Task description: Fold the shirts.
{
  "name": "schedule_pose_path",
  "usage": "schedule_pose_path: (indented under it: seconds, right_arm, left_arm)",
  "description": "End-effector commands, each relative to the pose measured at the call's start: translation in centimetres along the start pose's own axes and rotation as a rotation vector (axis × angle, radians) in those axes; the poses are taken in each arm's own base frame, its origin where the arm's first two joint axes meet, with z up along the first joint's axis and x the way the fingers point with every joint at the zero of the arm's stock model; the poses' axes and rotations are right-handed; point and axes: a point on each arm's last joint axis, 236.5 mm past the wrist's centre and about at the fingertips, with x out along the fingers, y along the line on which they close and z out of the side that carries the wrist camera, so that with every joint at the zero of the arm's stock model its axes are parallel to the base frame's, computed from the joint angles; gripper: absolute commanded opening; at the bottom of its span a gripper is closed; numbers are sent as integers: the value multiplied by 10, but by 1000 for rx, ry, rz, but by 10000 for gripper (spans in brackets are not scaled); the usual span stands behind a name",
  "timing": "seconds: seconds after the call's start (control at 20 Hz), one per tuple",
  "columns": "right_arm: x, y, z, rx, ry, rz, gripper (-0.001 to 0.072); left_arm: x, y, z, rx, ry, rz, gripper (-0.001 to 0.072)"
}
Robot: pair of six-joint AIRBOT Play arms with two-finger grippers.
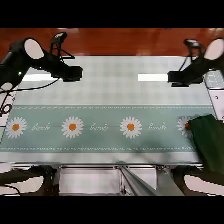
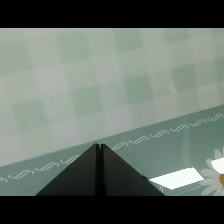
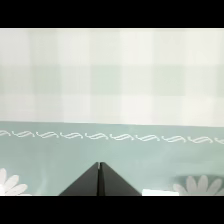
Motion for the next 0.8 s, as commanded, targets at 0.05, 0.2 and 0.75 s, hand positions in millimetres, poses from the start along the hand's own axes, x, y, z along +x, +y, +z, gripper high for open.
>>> schedule_pose_path:
  seconds: [0.05,0.2,0.75]
  right_arm:
    - [31,22,0,-63,39,-53,25]
    - [31,20,-3,-64,51,-59,25]
    - [31,20,-3,-64,51,-59,25]
  left_arm:
    - [15,11,-23,-30,122,53,25]
    - [15,11,-27,-26,138,54,25]
    - [15,11,-27,-26,138,54,24]
